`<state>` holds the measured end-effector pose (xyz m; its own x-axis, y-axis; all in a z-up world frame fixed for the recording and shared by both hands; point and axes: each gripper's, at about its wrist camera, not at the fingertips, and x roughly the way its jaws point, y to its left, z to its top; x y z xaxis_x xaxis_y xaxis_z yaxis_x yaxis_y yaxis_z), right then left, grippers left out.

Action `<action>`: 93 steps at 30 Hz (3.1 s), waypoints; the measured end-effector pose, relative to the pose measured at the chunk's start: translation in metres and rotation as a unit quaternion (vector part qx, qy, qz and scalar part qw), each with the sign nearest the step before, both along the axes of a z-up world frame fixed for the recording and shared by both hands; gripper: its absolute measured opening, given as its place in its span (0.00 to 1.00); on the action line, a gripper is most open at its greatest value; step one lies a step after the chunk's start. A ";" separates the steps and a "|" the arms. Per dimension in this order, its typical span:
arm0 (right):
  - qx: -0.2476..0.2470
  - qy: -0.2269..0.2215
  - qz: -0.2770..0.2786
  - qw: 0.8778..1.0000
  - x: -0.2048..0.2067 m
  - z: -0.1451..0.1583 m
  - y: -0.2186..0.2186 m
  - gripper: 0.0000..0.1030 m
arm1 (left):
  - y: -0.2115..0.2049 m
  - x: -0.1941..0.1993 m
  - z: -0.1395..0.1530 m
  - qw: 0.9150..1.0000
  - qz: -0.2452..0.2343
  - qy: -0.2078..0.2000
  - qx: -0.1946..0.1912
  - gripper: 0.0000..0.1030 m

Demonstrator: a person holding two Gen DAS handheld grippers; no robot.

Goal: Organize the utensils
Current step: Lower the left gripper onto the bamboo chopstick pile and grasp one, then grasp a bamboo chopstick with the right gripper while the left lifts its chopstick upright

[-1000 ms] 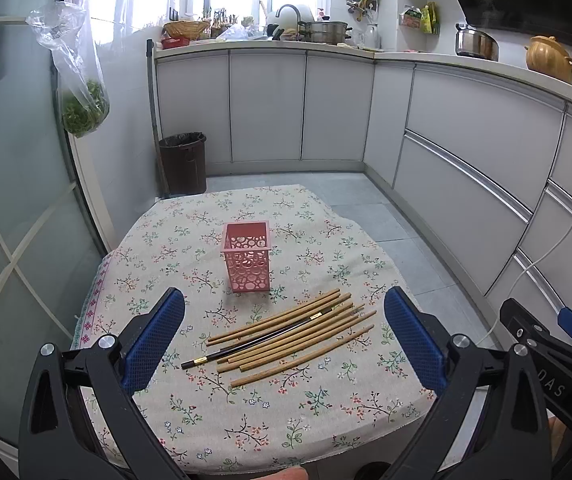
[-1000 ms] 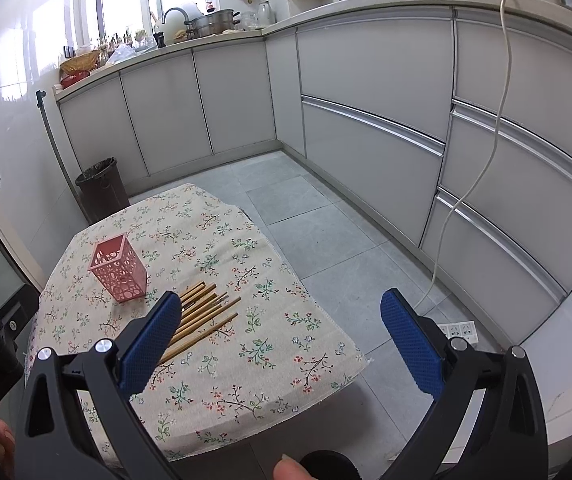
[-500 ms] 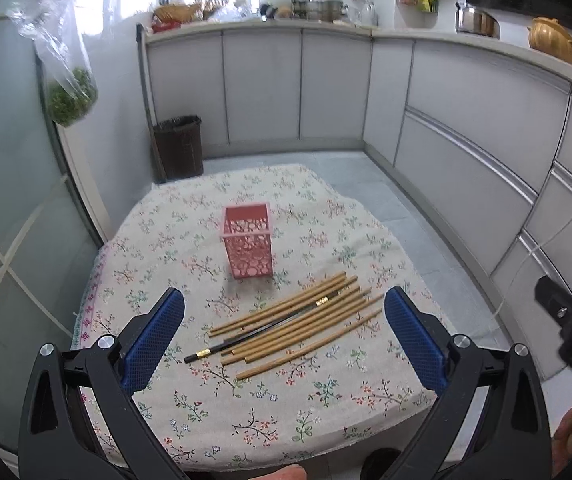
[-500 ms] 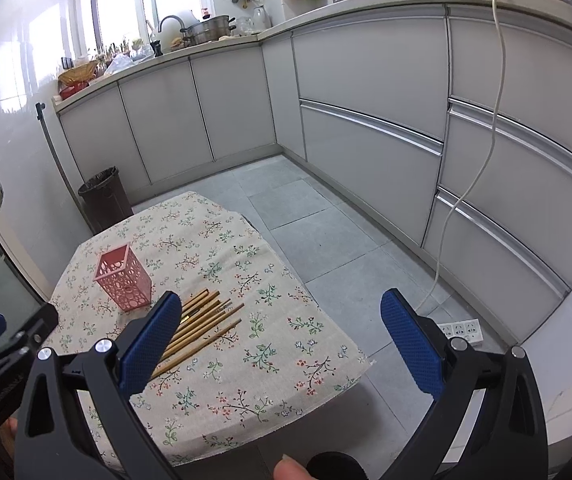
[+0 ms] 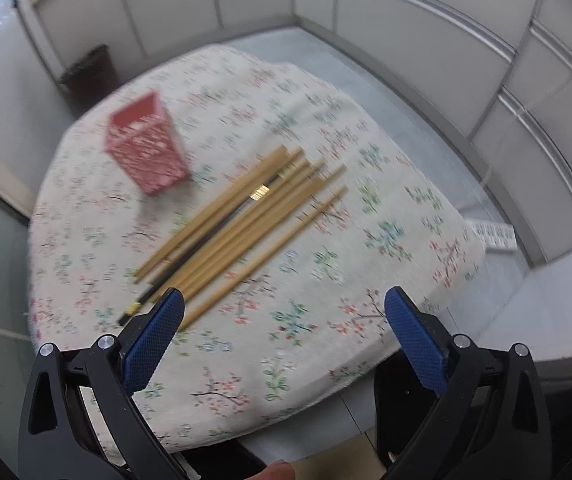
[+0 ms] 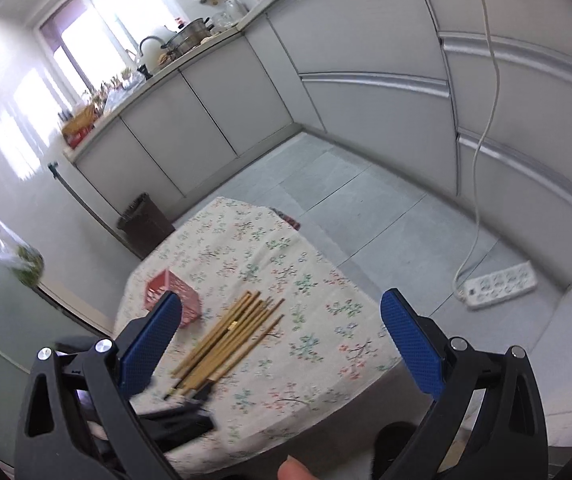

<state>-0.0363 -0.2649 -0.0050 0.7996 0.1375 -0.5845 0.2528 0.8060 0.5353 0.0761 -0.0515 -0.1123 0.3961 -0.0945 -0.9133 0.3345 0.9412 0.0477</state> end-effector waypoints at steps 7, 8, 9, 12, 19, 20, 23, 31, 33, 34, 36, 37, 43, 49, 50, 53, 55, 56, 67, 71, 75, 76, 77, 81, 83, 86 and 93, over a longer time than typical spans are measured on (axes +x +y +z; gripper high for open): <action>0.083 -0.024 -0.004 0.996 0.003 -0.003 -0.023 0.94 | -0.054 0.048 0.030 0.996 -0.092 -0.012 -0.011 0.93; 0.096 -0.024 -0.002 0.995 0.005 -0.004 -0.025 0.94 | -0.060 0.060 0.044 0.994 -0.099 -0.024 -0.026 0.93; 0.112 -0.022 0.004 0.994 0.008 -0.007 -0.025 0.94 | -0.066 0.073 0.057 0.993 -0.112 -0.023 -0.043 0.93; 0.137 -0.008 0.024 0.990 0.019 -0.012 -0.022 0.94 | -0.089 0.119 0.043 0.984 -0.161 0.072 -0.004 0.93; 0.147 0.013 0.035 0.988 0.032 -0.021 -0.021 0.94 | -0.071 0.180 -0.042 0.980 -0.102 0.145 0.092 0.70; 0.149 0.015 0.037 0.988 0.032 -0.023 -0.021 0.94 | -0.071 0.182 -0.052 0.978 -0.101 0.157 0.094 0.63; 0.165 0.026 0.045 0.985 0.037 -0.029 -0.023 0.94 | -0.072 0.190 -0.069 0.974 -0.107 0.164 0.118 0.59; 0.166 0.044 0.044 0.984 0.042 -0.036 -0.024 0.94 | -0.067 0.213 -0.085 0.973 -0.092 0.156 0.142 0.35; 0.165 0.047 0.043 0.984 0.043 -0.038 -0.024 0.94 | -0.066 0.218 -0.089 0.974 -0.087 0.152 0.144 0.34; 0.165 0.049 0.043 0.984 0.043 -0.039 -0.024 0.94 | -0.065 0.219 -0.091 0.974 -0.086 0.151 0.145 0.33; 0.165 0.053 0.045 0.984 0.045 -0.039 -0.023 0.94 | -0.064 0.221 -0.095 0.974 -0.083 0.153 0.145 0.33; 0.165 0.054 0.046 0.984 0.045 -0.040 -0.022 0.94 | -0.060 0.224 -0.096 0.974 -0.082 0.156 0.140 0.33; 0.165 0.064 0.050 0.983 0.048 -0.042 -0.019 0.94 | -0.058 0.227 -0.116 0.973 -0.085 0.162 0.143 0.33; 0.140 0.067 0.027 0.987 0.049 -0.040 -0.021 0.94 | -0.052 0.222 -0.119 0.974 -0.101 0.168 0.110 0.15; 0.137 0.070 0.023 0.988 0.049 -0.041 -0.021 0.94 | -0.052 0.220 -0.118 0.975 -0.102 0.168 0.107 0.14; 0.117 0.092 0.008 0.989 0.054 -0.046 -0.022 0.94 | -0.054 0.215 -0.117 0.978 -0.099 0.151 0.105 0.12; 0.105 0.112 -0.001 0.988 0.059 -0.053 -0.019 0.94 | -0.050 0.208 -0.111 0.983 -0.098 0.119 0.103 0.08; 0.102 0.122 -0.003 0.987 0.062 -0.057 -0.017 0.94 | -0.047 0.198 -0.106 0.985 -0.101 0.104 0.095 0.07; 0.131 0.255 -0.002 0.958 0.128 -0.130 0.037 0.75 | 0.013 0.115 0.002 0.988 -0.132 -0.055 0.051 0.06; 0.164 0.300 0.015 0.940 0.153 -0.159 0.057 0.49 | 0.041 0.084 0.031 0.988 -0.118 -0.089 0.032 0.06; 0.190 0.332 0.002 0.924 0.168 -0.182 0.073 0.40 | 0.066 0.062 0.057 0.988 -0.095 -0.118 0.007 0.06; 0.194 0.337 -0.004 0.921 0.172 -0.186 0.077 0.40 | 0.073 0.056 0.065 0.988 -0.089 -0.125 -0.001 0.06; 0.194 0.341 -0.007 0.920 0.176 -0.189 0.082 0.38 | 0.082 0.051 0.073 0.988 -0.081 -0.131 -0.011 0.06; 0.180 0.356 -0.022 0.917 0.193 -0.199 0.099 0.34 | 0.105 0.036 0.093 0.985 -0.059 -0.156 -0.039 0.06; 0.169 0.369 -0.023 0.914 0.200 -0.207 0.104 0.29 | 0.113 0.030 0.100 0.983 -0.054 -0.166 -0.053 0.06; 0.148 0.374 -0.045 0.914 0.203 -0.214 0.109 0.22 | 0.121 0.027 0.108 0.979 -0.051 -0.180 -0.075 0.06; 0.142 0.352 -0.063 0.923 0.209 -0.216 0.114 0.08 | 0.130 0.027 0.119 0.975 -0.042 -0.194 -0.105 0.06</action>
